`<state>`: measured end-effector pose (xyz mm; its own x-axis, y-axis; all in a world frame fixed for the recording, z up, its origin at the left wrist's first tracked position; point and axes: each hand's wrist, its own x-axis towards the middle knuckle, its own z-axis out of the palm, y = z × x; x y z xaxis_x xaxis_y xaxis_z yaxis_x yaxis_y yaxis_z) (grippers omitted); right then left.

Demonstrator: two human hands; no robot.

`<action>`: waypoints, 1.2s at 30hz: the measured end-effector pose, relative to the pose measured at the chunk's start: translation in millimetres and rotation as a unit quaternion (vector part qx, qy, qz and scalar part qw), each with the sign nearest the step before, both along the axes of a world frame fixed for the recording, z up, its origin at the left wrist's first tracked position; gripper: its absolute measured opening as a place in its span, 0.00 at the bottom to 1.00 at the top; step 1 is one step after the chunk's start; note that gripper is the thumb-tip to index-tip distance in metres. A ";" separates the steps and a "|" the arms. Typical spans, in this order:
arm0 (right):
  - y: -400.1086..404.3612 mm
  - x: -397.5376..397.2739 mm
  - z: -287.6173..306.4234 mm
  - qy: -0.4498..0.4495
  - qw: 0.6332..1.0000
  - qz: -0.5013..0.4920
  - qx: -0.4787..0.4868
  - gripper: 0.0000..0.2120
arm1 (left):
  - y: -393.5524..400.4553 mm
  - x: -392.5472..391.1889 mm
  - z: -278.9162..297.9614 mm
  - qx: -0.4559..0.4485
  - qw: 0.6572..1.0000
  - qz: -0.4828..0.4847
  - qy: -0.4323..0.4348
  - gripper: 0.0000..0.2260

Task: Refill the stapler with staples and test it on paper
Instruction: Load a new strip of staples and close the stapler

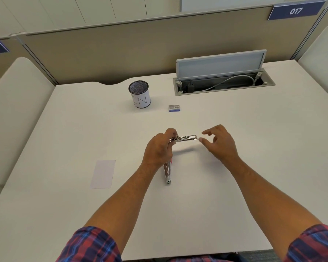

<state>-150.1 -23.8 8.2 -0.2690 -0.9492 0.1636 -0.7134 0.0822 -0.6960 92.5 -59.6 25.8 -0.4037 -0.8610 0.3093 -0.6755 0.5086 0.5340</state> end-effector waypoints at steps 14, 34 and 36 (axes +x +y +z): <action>-7.7 15.7 3.5 -0.185 0.977 0.063 0.090 0.18 | -0.6 -6.4 1.9 -0.052 0.998 0.000 -0.020 0.14; -16.1 10.6 14.9 -0.191 0.973 0.085 0.097 0.14 | -16.4 0.5 18.5 0.162 0.984 0.009 -0.068 0.04; -16.0 8.4 16.7 -0.209 0.970 0.080 0.097 0.14 | -19.2 3.1 24.5 0.206 0.978 0.041 0.000 0.06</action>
<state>-141.6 -39.8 25.0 -0.1197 -0.9862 -0.1142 -0.3866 0.1522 -0.9096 95.7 -78.8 50.2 -0.3278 -0.9421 -0.0709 -0.7053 0.1941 0.6818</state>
